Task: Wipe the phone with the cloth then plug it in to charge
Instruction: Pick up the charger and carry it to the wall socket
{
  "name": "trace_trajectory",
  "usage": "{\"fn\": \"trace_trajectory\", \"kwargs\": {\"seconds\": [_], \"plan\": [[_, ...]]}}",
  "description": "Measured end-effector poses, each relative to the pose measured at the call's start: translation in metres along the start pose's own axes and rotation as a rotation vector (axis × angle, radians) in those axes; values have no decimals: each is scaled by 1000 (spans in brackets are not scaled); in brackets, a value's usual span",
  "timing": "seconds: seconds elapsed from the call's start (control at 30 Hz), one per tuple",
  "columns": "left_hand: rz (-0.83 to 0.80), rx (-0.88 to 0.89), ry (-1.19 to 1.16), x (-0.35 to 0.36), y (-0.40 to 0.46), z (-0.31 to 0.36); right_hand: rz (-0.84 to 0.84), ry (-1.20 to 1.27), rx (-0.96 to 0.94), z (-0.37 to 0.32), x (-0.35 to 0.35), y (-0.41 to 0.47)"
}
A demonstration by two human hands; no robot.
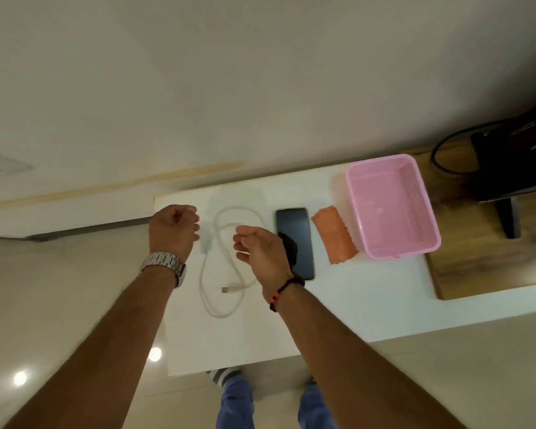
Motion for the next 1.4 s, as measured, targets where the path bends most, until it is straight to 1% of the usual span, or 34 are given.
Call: {"fn": "trace_trajectory", "kwargs": {"seconds": [0.13,0.23,0.37,0.5,0.67,0.8,0.87,0.93,1.03,1.13,1.2,1.4], "plan": [[16,-47,112,-26,11,-32,14,-180,-1,4,44,22],[-1,-97,151,-34,18,-49,27,-315,19,10,67,37],[-105,-171,169,-34,19,-65,54,-422,46,13,84,46],[-181,-173,136,-30,17,-67,74,-471,15,12,93,47],[-246,-242,-48,-31,10,-65,34,-454,-56,10,94,38],[-287,-318,-249,-32,2,-52,28,-387,-122,7,80,24],[-277,-342,-324,-33,-3,-43,45,-384,-166,6,68,20],[-244,-347,-393,-35,-7,-34,97,-479,-261,7,54,14],[-227,-355,-525,-33,-11,-19,207,-775,-377,18,27,3],[-223,-375,-620,-30,-14,-7,221,-1141,-354,40,6,-1],[-221,-383,-654,-27,-15,-2,205,-1313,-373,55,1,-1],[-215,-395,-695,-24,-18,6,226,-1446,-473,81,12,7]]}}
Point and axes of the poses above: each hand's wrist, its own y-axis towards the middle knuckle, its own x-axis out of the palm, z = x × y, the point moved 4 cm from there along y, towards the middle knuckle, and after that the axes turned 14 degrees about x, right-handed, at the moved point
